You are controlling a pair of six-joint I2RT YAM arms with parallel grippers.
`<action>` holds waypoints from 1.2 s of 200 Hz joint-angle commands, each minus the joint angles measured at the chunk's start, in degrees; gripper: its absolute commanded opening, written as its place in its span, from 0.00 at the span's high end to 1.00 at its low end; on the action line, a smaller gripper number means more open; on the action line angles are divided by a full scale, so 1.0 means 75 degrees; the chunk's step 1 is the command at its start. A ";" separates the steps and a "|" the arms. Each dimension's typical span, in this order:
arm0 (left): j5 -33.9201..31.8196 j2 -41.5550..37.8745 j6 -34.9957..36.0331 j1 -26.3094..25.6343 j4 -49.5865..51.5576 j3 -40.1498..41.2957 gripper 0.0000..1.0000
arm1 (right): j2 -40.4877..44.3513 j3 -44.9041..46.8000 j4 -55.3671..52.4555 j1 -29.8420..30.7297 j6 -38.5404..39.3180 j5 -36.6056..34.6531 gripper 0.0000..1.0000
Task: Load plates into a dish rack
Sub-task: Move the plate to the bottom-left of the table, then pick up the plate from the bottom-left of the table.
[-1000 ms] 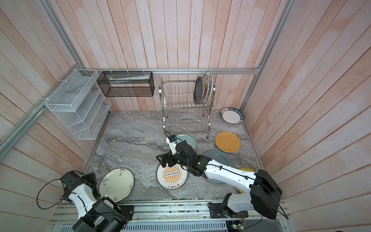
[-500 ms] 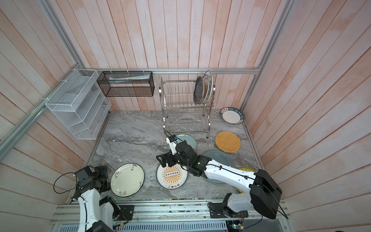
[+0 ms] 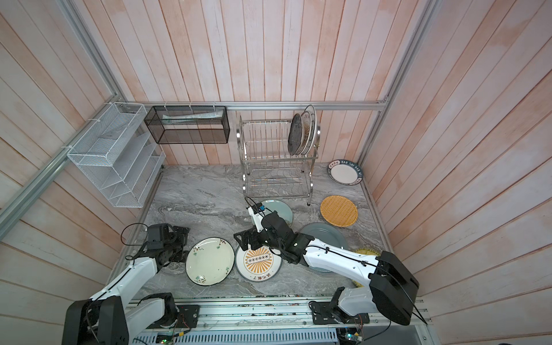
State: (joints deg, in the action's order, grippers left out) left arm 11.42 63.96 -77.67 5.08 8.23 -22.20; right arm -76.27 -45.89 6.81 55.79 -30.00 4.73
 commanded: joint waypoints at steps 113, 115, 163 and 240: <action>-0.0410 -0.2010 0.2317 0.0022 0.5010 -0.0421 0.00 | 0.0230 0.0276 0.0339 0.0038 -0.0194 -0.0175 0.02; -0.0392 -0.2018 0.2314 -0.0007 0.5032 -0.0417 0.00 | 0.0231 0.0290 0.0338 0.0038 -0.0201 -0.0174 0.02; -0.0164 -0.2536 0.1910 -0.0870 0.5178 -0.0333 0.00 | 0.0280 0.0249 0.0259 0.0038 -0.0196 -0.0284 0.02; 0.0183 -0.2270 0.1365 -0.2339 0.4014 0.0481 0.00 | 0.0176 0.0142 0.0187 0.0038 -0.0196 -0.0311 0.02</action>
State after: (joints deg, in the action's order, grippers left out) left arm 10.61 46.61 -65.93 -10.72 42.13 -21.85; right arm -74.85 -44.56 7.99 55.79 -31.31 3.46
